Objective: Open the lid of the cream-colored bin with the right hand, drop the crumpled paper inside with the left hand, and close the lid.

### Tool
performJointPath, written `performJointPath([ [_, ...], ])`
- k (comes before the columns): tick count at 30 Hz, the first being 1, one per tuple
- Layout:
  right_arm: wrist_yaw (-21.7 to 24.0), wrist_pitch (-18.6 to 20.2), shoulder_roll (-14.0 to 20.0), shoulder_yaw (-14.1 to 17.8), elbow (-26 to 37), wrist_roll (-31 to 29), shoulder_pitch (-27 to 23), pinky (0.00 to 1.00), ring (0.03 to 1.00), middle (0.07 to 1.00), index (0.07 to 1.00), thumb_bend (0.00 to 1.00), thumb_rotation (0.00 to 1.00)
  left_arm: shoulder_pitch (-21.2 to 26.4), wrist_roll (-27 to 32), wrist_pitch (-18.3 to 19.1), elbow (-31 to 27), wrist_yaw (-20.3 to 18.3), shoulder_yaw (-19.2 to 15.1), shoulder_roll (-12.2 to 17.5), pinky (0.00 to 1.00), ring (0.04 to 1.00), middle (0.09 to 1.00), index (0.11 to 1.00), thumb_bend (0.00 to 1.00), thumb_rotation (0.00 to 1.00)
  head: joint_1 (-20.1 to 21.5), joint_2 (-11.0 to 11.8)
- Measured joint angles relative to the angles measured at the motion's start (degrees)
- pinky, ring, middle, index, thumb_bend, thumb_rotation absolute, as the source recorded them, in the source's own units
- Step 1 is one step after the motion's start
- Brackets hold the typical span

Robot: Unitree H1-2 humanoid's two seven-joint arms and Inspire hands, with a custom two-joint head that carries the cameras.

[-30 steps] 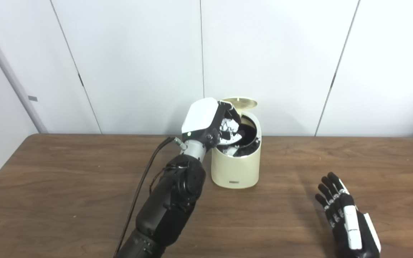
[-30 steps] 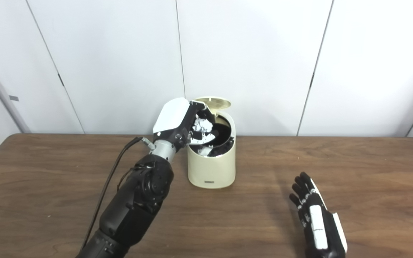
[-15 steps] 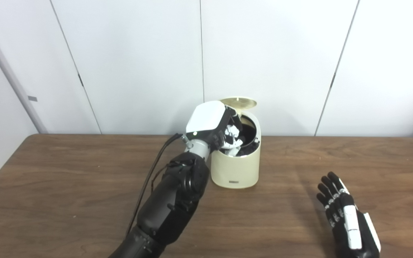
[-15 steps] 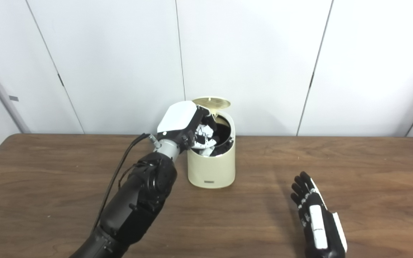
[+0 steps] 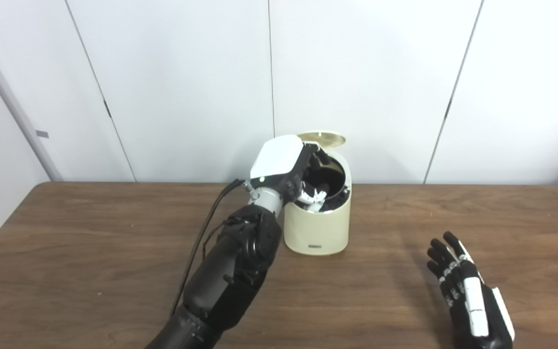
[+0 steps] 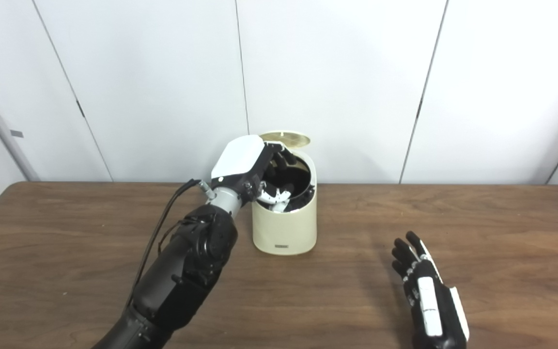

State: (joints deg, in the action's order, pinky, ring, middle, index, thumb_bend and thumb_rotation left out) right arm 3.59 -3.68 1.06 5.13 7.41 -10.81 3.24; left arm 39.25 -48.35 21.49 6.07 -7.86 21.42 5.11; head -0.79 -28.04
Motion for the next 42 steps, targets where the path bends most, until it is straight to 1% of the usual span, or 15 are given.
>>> performJointPath([
  [1,0.0,0.0,0.0,0.0,0.0,0.0,0.0,0.92,0.908,0.89,0.917,0.45,0.86,0.0,0.1,0.0,0.0,0.0,-0.1,0.0,0.36,0.482,0.581,0.669,0.95,0.0,0.2,0.0],
  [7,0.0,0.0,0.0,0.0,0.0,0.0,0.0,0.91,0.907,0.887,0.913,0.43,0.86,0.0,0.8,0.0,-0.1,0.0,-0.1,0.2,0.46,0.582,0.66,0.669,0.95,0.0,0.2,-0.3],
  [9,0.0,0.0,0.0,0.0,0.0,0.1,0.0,0.91,0.908,0.889,0.914,0.43,0.86,0.0,0.9,0.0,-0.1,0.0,-0.1,0.3,0.46,0.584,0.669,0.668,0.94,0.0,0.2,-0.2],
  [11,-0.1,0.0,0.0,0.0,0.0,0.2,0.0,0.91,0.909,0.889,0.914,0.43,0.86,0.0,0.9,0.0,-0.1,0.0,-0.1,0.3,0.5,0.613,0.683,0.642,0.92,0.0,0.2,-0.2],
  [12,-0.2,0.0,0.0,0.0,0.0,0.3,0.0,0.91,0.909,0.889,0.915,0.43,0.86,0.0,0.9,0.0,-0.2,0.0,0.0,0.3,0.5,0.605,0.675,0.617,0.9,0.0,0.2,-0.2],
  [13,-0.2,0.0,0.0,0.0,0.0,0.2,0.0,0.91,0.909,0.889,0.915,0.43,0.86,0.0,0.9,0.1,-0.2,0.0,0.0,0.3,0.48,0.581,0.651,0.555,0.71,0.02,0.2,-0.3],
  [14,-0.2,0.0,0.0,0.0,0.0,0.2,0.0,0.91,0.906,0.888,0.914,0.43,0.86,0.0,0.9,0.1,-0.3,0.0,0.0,0.3,0.46,0.55,0.618,0.516,0.6,0.03,0.2,-0.3],
  [16,-0.2,0.0,0.0,0.0,0.0,0.2,0.0,0.91,0.902,0.885,0.912,0.43,0.85,-0.2,1.2,-0.1,-0.4,0.4,-0.2,0.3,0.43,0.46,0.565,0.482,0.52,0.01,0.2,-0.3],
  [17,-0.2,0.0,-0.1,0.0,0.1,0.1,0.0,0.91,0.902,0.885,0.911,0.44,0.85,-0.4,1.5,-0.3,-0.5,0.8,-0.4,0.3,0.38,0.443,0.545,0.481,0.49,0.0,0.2,-0.3],
  [20,-0.2,0.0,-0.1,0.0,0.1,0.0,0.0,0.91,0.902,0.886,0.915,0.43,0.85,-1.4,2.2,-1.7,-0.7,2.3,-1.2,0.2,0.35,0.436,0.526,0.475,0.48,0.0,0.2,-0.3],
  [29,-0.2,0.0,-0.1,0.0,0.0,0.0,0.0,0.91,0.903,0.883,0.918,0.43,0.87,-3.7,4.1,-5.3,-2.1,6.7,-3.3,0.0,0.45,0.431,0.494,0.486,0.48,0.0,0.0,-0.2],
  [31,-0.2,0.0,-0.1,0.0,0.0,0.0,0.0,0.91,0.903,0.885,0.92,0.43,0.87,-3.9,4.4,-6.2,-2.7,7.4,-4.0,0.0,0.44,0.428,0.485,0.489,0.48,0.0,0.0,0.0],
  [35,-0.2,-0.3,-0.1,0.0,-0.1,0.0,-0.1,0.92,0.904,0.885,0.923,0.43,0.87,-4.1,4.9,-7.2,-4.3,7.7,-4.2,0.2,0.45,0.414,0.465,0.498,0.5,0.0,-0.4,0.1],
  [38,-0.2,-0.7,-0.1,0.0,-0.2,0.0,-0.2,0.93,0.911,0.89,0.926,0.44,0.87,-4.9,5.0,-9.0,-5.7,7.7,-4.0,0.7,0.49,0.435,0.462,0.492,0.5,0.0,-0.4,0.1],
  [42,-0.3,-0.8,-0.2,0.0,-0.3,0.0,-0.4,0.92,0.905,0.886,0.921,0.44,0.87,-7.0,6.1,-10.7,-9.0,7.7,-4.5,1.0,0.39,0.423,0.487,0.479,0.49,0.0,-0.3,0.1],
])
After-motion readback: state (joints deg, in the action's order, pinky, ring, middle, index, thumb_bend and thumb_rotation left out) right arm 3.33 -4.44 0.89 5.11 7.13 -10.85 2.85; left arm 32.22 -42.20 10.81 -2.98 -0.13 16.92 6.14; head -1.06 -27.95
